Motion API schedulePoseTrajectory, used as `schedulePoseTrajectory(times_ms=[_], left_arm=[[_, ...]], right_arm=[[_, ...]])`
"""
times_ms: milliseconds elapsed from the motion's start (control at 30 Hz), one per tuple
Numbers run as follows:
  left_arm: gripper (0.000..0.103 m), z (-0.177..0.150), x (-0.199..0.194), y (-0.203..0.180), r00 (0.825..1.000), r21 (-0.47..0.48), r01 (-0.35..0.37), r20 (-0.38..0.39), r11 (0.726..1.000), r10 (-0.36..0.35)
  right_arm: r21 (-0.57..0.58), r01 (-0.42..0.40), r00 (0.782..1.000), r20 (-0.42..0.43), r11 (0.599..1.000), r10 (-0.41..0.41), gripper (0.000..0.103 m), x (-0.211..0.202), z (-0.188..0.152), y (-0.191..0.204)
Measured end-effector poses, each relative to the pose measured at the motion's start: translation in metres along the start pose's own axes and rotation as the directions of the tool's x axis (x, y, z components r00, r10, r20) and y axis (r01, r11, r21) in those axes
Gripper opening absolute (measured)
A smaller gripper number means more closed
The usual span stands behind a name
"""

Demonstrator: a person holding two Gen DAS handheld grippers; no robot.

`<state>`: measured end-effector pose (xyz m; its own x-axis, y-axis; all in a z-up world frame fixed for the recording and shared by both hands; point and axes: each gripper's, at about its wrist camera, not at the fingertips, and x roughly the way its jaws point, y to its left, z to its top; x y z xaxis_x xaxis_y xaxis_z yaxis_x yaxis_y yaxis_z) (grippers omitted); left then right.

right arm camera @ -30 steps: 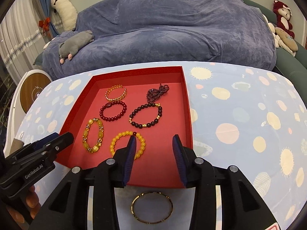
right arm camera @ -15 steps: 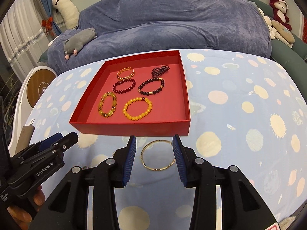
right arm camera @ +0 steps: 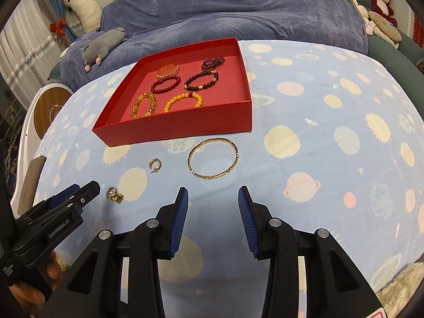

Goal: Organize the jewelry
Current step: 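Move the right gripper to the gold bangle while the left moves to the gold hoop earrings, then grasp a gold hoop earring with the left gripper while the right grasps the gold bangle rim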

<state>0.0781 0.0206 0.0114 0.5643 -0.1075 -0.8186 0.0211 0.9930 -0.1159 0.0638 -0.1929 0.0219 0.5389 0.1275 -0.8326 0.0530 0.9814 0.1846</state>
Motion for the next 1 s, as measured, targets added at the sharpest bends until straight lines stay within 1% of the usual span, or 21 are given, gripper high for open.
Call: schedulePoseTrajectory(times_ms=[267, 533, 600, 667, 733, 833, 933, 1000], left_arm=[[0.049, -0.014, 0.004, -0.002, 1.000, 0.016, 0.011, -0.022, 1.000, -0.010], [0.047, -0.011, 0.004, -0.013, 0.997, 0.031, 0.077, 0.003, 0.997, -0.077], [0.044, -0.010, 0.007, -0.015, 0.996, 0.032, 0.090, 0.000, 0.995, -0.090], [0.032, -0.009, 0.011, -0.016, 0.994, 0.033, 0.106, -0.007, 0.994, -0.106], [0.029, -0.009, 0.014, -0.017, 0.993, 0.036, 0.116, -0.009, 0.993, -0.116], [0.022, -0.010, 0.016, -0.018, 0.992, 0.035, 0.126, -0.015, 0.991, -0.125], [0.009, -0.010, 0.019, -0.018, 0.990, 0.031, 0.142, -0.023, 0.989, -0.141], [0.007, -0.010, 0.020, -0.017, 0.989, 0.019, 0.149, -0.024, 0.989, -0.149]], right_arm=[[-0.001, -0.005, 0.999, -0.034, 1.000, 0.005, 0.039, 0.005, -0.015, 0.000], [0.006, -0.012, 0.999, -0.038, 1.000, 0.012, 0.039, 0.007, -0.014, -0.001], [0.004, -0.013, 0.999, -0.040, 1.000, 0.013, 0.039, 0.008, -0.014, -0.001], [0.002, -0.014, 0.999, -0.042, 1.000, 0.014, 0.039, 0.008, -0.014, 0.000], [0.003, -0.015, 0.999, -0.044, 1.000, 0.015, 0.039, 0.009, -0.015, 0.000], [0.005, -0.016, 0.999, -0.047, 1.000, 0.016, 0.039, 0.010, -0.014, 0.000], [0.005, -0.018, 0.999, -0.049, 1.000, 0.018, 0.039, 0.011, -0.014, 0.001], [0.003, -0.018, 0.999, -0.051, 1.000, 0.018, 0.039, 0.012, -0.015, 0.001]])
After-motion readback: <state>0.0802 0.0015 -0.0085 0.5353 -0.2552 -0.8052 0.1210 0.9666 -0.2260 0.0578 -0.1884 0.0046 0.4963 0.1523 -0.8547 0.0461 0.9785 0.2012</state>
